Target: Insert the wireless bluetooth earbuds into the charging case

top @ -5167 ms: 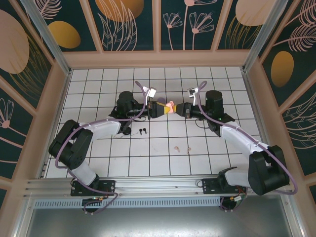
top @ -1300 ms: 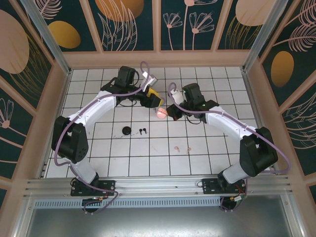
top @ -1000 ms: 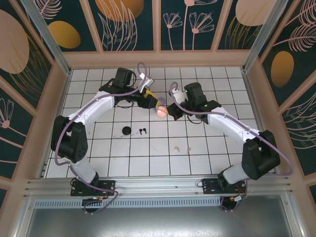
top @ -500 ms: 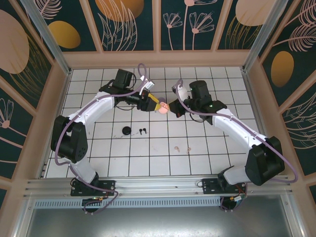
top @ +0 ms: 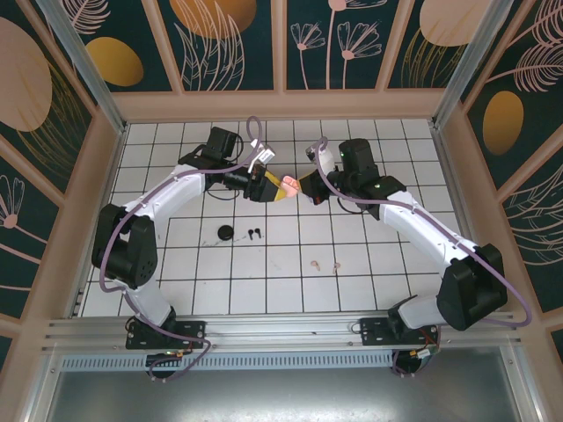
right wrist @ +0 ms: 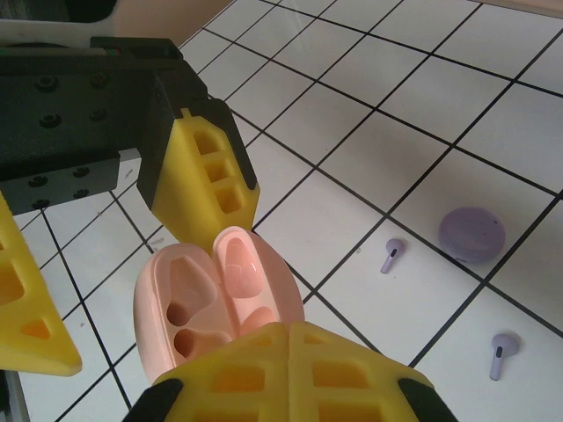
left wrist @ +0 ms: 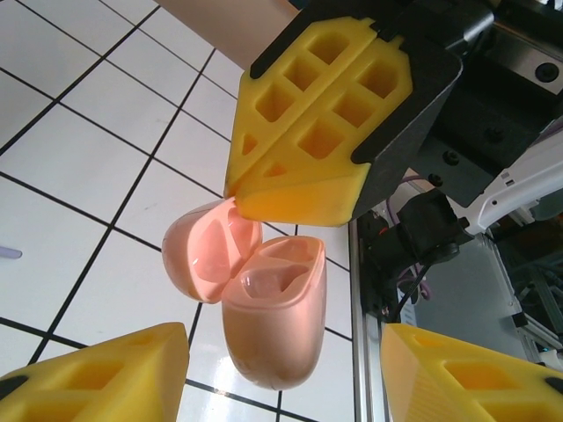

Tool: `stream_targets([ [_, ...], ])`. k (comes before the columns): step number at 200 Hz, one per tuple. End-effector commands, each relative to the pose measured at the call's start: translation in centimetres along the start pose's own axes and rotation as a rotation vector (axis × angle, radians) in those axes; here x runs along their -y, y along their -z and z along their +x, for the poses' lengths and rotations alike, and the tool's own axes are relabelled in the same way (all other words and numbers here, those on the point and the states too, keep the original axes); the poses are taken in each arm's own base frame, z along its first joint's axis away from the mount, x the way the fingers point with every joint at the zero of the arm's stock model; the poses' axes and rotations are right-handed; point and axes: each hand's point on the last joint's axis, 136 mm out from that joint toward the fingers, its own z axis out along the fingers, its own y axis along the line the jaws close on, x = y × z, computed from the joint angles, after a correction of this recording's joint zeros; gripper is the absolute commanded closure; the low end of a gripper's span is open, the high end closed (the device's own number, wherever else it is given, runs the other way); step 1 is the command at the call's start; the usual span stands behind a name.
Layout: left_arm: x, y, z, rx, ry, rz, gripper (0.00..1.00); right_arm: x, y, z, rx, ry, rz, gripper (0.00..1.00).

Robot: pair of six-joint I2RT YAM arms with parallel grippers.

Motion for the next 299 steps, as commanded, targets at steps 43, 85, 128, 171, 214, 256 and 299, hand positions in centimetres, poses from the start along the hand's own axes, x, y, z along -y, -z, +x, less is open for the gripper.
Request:
stream_targets([
  [43,0.3,-0.7,-0.3,-0.002,-0.003,0.064,0.41,-1.2,0.8,-3.0,0.075,0.029,-0.053,1.00],
  [85,0.5,-1.6,-0.4,-0.015,-0.006,0.083,0.42,-1.2,0.6,-2.8,0.069,0.027,-0.056,1.00],
  [128,1.1,-1.9,-1.0,-0.010,-0.025,0.101,0.43,-1.1,0.4,-2.5,0.061,0.023,-0.058,1.00],
  [171,1.3,-1.8,-1.4,-0.002,-0.037,0.101,0.46,-1.0,0.3,-2.1,0.053,0.022,-0.055,1.00],
  [214,1.3,-1.7,-1.7,0.006,-0.046,0.095,0.48,-0.9,0.4,-1.8,0.047,0.022,-0.050,1.00],
  [256,1.3,-1.4,-2.3,0.019,-0.068,0.066,0.46,-0.9,0.5,-1.4,0.041,0.023,-0.045,1.00],
  [299,1.0,-1.0,-2.6,0.026,-0.072,0.039,0.40,-0.9,0.8,-1.3,0.042,0.025,-0.041,1.00],
])
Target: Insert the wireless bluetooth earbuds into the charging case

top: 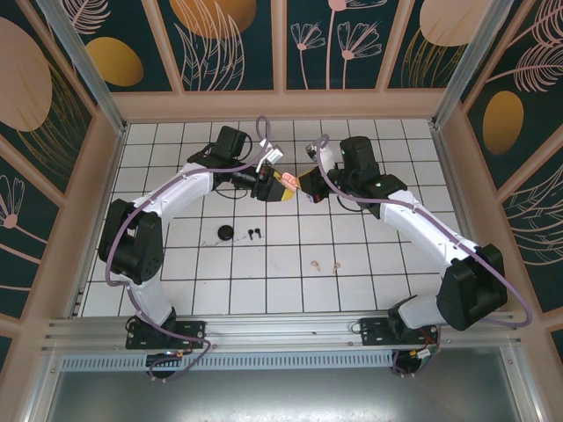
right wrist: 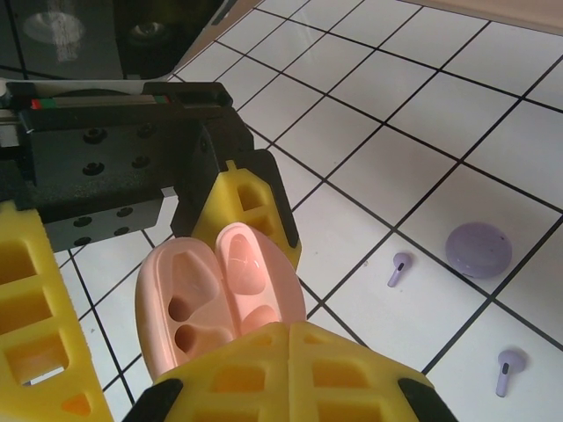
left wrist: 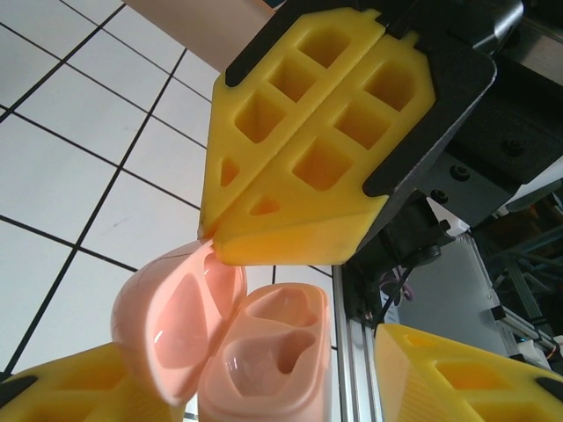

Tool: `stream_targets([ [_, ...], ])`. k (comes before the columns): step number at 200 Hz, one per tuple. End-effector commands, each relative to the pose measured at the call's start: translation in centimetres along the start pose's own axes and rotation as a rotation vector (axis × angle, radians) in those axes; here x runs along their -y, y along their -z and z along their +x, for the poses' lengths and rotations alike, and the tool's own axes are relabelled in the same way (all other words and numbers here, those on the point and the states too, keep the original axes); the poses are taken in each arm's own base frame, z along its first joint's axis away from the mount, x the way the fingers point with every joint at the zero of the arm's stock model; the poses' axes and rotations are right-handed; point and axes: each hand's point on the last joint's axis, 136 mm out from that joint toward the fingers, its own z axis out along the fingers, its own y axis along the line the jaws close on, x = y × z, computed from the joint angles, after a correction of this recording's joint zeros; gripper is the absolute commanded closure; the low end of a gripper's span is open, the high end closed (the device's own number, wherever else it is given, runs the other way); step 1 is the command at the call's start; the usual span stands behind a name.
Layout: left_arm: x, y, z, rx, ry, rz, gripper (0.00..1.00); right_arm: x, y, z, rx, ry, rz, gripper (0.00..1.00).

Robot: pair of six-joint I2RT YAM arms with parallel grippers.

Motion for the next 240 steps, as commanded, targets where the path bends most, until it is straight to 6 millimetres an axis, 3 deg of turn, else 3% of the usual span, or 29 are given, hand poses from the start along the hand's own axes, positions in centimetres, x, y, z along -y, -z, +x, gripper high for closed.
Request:
stream_targets([
  [1,0.4,0.8,-1.9,0.035,-0.067,-0.022,0.39,-0.5,0.5,-0.5,0.022,0.016,-0.018,1.00],
  [21,0.2,1.2,-2.0,0.040,-0.067,-0.040,0.36,-0.5,0.6,-0.5,0.022,0.018,-0.017,1.00],
  [65,0.1,1.4,-2.2,0.046,-0.068,-0.039,0.39,-0.4,0.6,-0.4,0.021,0.016,-0.019,1.00],
  [177,0.4,1.3,-1.9,0.050,-0.061,-0.010,0.84,-0.6,0.5,-1.5,0.052,0.004,-0.025,1.00],
  [206,0.2,1.4,-1.9,0.067,-0.066,-0.035,0.93,-0.4,1.4,-2.7,0.081,-0.012,0.008,0.61],
  [235,-0.6,1.8,-2.0,0.098,-0.082,-0.114,1.00,-0.2,3.9,-3.5,0.102,-0.069,0.081,0.46],
  [240,0.2,2.3,-2.6,0.119,-0.113,-0.130,1.00,-0.2,4.3,-3.4,0.102,-0.089,0.093,0.43],
])
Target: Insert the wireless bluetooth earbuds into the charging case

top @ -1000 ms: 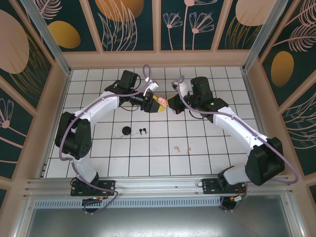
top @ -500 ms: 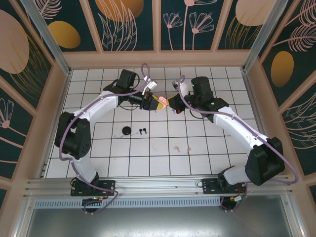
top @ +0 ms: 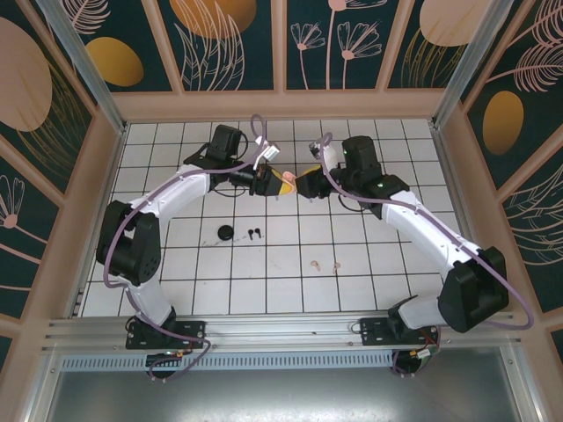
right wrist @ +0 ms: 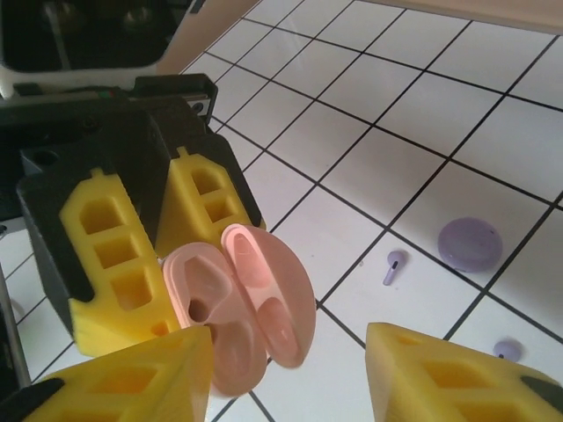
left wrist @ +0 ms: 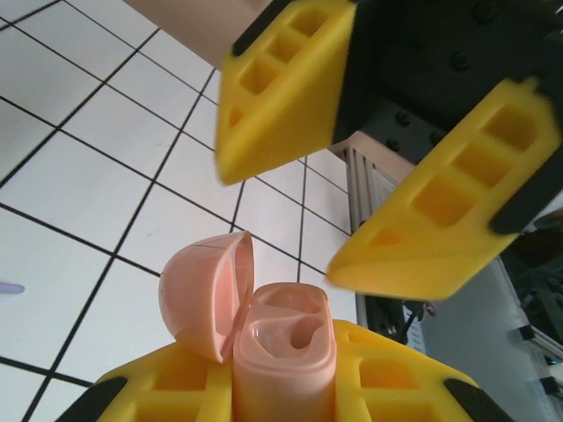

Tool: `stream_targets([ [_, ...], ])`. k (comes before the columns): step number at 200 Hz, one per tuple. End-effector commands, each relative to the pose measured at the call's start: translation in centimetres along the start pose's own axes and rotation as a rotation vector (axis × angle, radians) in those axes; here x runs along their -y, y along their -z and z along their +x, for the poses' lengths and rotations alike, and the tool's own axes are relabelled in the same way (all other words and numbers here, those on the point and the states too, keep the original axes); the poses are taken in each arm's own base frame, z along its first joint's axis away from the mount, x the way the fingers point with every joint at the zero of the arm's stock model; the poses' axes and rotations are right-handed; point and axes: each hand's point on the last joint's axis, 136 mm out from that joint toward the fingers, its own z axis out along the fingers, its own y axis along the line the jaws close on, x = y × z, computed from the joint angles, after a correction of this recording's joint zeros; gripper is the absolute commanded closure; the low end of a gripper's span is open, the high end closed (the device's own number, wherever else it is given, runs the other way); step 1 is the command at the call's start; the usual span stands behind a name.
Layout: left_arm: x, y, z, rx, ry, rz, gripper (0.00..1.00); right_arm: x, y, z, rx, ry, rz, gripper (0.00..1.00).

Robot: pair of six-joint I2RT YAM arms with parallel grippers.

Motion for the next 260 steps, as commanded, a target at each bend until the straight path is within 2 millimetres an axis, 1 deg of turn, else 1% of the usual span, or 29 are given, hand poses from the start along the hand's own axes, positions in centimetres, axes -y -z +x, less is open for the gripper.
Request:
stream_targets([
  [1,1.2,1.4,-2.2,0.079,-0.094,-0.067,1.00,-0.6,3.4,-2.8,0.082,-0.038,0.058,0.43],
  [10,1.2,1.7,-2.5,0.103,-0.110,-0.096,1.00,-0.6,4.2,-2.5,0.079,-0.080,0.079,0.41],
  [21,1.0,2.1,-2.8,0.133,-0.123,-0.140,1.00,-0.3,4.8,-1.6,0.065,-0.151,0.114,0.40],
  [38,0.6,2.9,-3.4,0.192,-0.144,-0.224,1.00,0.4,5.0,0.8,0.016,-0.268,0.166,0.40],
  [60,0.2,4.3,-4.1,0.283,-0.178,-0.338,1.00,0.6,4.4,5.4,-0.085,-0.371,0.234,0.40],
  [63,0.3,4.6,-4.2,0.294,-0.186,-0.350,1.00,0.9,4.4,6.0,-0.096,-0.386,0.252,0.40],
  [67,0.3,4.8,-4.2,0.308,-0.196,-0.365,1.00,0.4,4.1,7.1,-0.126,-0.389,0.258,0.40],
  [68,0.4,4.8,-4.2,0.310,-0.199,-0.366,1.00,0.4,4.1,7.1,-0.126,-0.389,0.258,0.40],
  [71,0.5,5.0,-4.4,0.323,-0.211,-0.375,1.00,0.3,3.8,8.1,-0.150,-0.396,0.267,0.40],
  [86,1.2,5.8,-4.5,0.373,-0.263,-0.399,1.00,-0.2,3.1,11.3,-0.226,-0.422,0.296,0.41],
  [88,1.4,6.0,-4.8,0.384,-0.274,-0.401,1.00,-0.3,3.0,11.6,-0.234,-0.424,0.299,0.41],
  [90,1.2,5.9,-4.3,0.385,-0.270,-0.406,1.00,-0.5,2.9,11.9,-0.242,-0.424,0.300,0.41],
  [93,1.2,6.1,-4.2,0.396,-0.274,-0.413,1.00,-0.6,2.8,12.5,-0.257,-0.425,0.305,0.41],
  [116,2.1,7.5,-4.3,0.499,-0.366,-0.467,1.00,-1.0,2.2,16.6,-0.355,-0.438,0.357,0.42],
  [131,3.0,8.5,-4.1,0.575,-0.456,-0.492,1.00,-0.9,2.0,18.6,-0.404,-0.443,0.393,0.42],
  [150,4.4,9.5,-3.7,0.663,-0.581,-0.514,1.00,-1.1,1.7,20.2,-0.448,-0.440,0.418,0.43],
  [157,4.5,9.8,-3.5,0.682,-0.600,-0.529,1.00,-1.1,1.6,20.7,-0.464,-0.437,0.424,0.43],
  [179,4.1,10.6,-3.7,0.716,-0.590,-0.584,1.00,-1.1,1.2,21.9,-0.511,-0.424,0.440,0.44],
  [209,4.8,11.4,-3.9,0.779,-0.622,-0.601,1.00,-0.8,0.7,23.5,-0.577,-0.402,0.466,0.47],
  [231,5.0,11.9,-4.3,0.810,-0.625,-0.619,1.00,-0.5,0.4,24.4,-0.612,-0.388,0.485,0.49],
  [260,5.2,12.1,-4.5,0.827,-0.637,-0.624,1.00,-0.4,-0.1,25.0,-0.636,-0.370,0.494,0.52],
])
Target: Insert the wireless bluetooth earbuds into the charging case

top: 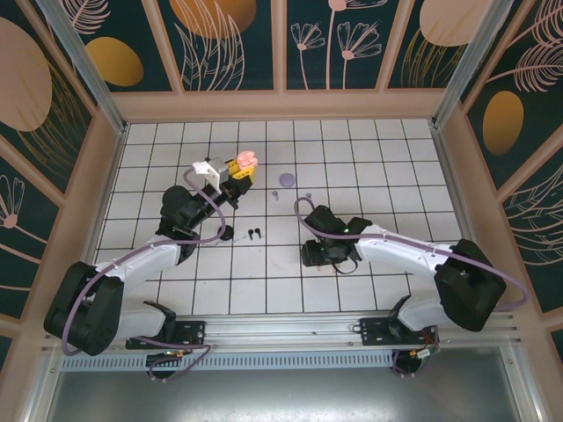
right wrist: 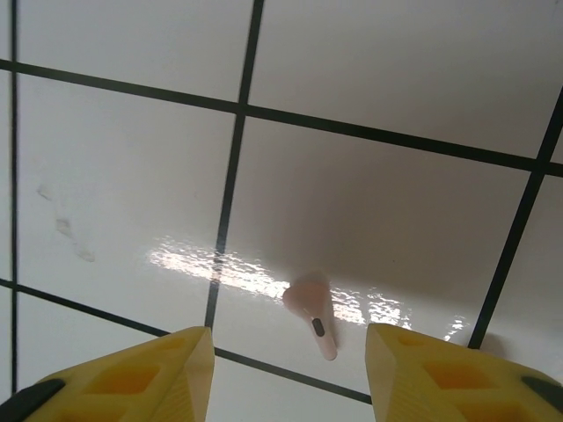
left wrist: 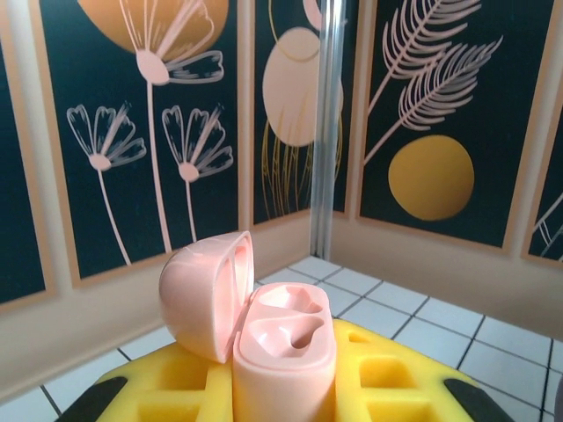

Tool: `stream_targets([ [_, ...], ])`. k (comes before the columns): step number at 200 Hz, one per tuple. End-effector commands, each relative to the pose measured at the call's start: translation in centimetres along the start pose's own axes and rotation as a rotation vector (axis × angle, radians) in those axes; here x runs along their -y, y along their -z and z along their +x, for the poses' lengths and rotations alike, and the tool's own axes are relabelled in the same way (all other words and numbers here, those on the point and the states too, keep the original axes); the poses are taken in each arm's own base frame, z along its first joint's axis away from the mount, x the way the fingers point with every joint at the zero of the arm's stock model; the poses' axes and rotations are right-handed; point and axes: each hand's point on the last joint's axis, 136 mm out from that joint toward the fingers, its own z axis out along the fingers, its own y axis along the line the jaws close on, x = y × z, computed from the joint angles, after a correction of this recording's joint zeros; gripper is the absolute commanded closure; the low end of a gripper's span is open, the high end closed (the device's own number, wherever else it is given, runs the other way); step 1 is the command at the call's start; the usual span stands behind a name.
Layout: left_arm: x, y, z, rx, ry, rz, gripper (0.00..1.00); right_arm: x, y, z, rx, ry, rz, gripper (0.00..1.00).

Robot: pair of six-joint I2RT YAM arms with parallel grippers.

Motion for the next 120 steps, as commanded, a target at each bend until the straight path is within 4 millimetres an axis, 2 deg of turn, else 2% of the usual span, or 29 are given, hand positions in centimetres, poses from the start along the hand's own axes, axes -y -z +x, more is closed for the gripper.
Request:
stream_targets([
  [1,0.3,0.4,-2.5,0.097,-0.053,-0.013,1.00,0.6,-0.6,0.6,-0.025,0.022,0.052,0.53],
  [39,0.3,0.4,-2.8,0.107,-0.062,-0.013,1.00,0.4,-1.5,1.1,-0.058,0.047,0.069,0.54],
  [120,0.5,0.4,-2.5,0.098,-0.057,-0.003,1.00,0.4,-2.5,0.5,-0.059,0.071,0.105,0.58],
])
